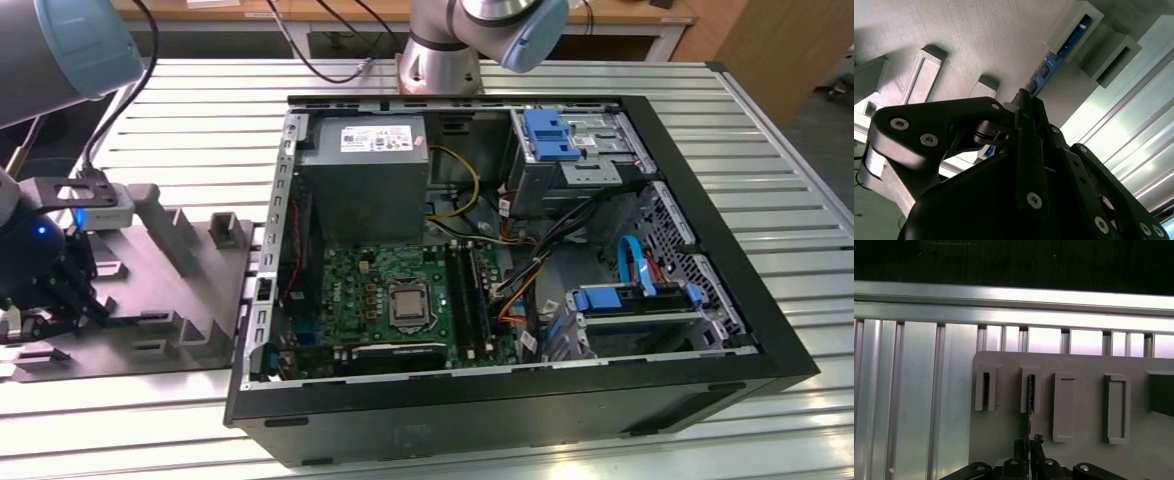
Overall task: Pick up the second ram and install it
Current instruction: 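Pick up the second ram and move it above second insertion slot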
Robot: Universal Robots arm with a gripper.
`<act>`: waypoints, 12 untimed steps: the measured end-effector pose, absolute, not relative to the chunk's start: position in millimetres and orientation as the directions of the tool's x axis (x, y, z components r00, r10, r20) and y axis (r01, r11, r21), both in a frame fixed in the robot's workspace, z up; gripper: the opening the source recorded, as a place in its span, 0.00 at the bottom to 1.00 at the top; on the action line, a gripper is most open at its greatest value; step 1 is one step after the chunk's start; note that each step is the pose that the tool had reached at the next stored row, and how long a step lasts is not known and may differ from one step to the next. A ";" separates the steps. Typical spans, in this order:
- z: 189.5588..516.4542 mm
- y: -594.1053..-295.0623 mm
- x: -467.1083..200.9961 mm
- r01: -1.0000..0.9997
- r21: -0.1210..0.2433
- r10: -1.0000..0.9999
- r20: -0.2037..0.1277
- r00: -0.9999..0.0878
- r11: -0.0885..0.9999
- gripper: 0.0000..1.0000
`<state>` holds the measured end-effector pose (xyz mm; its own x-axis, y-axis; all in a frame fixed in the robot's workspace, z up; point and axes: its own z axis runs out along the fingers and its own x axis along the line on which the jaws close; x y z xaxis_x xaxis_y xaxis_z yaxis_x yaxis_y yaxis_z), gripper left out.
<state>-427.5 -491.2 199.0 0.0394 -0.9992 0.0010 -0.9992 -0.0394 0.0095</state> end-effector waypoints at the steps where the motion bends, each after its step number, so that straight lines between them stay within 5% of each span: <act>1: 199.0 -491.2 -427.5 -0.999 0.010 -0.999 0.001 0.039 -0.039 0.19; 9: 198.6 -491.2 -427.5 -0.999 0.010 -0.999 0.001 0.039 -0.039 0.19; 12: 198.4 -491.2 -427.5 -0.999 0.010 -0.999 0.001 0.039 -0.039 0.12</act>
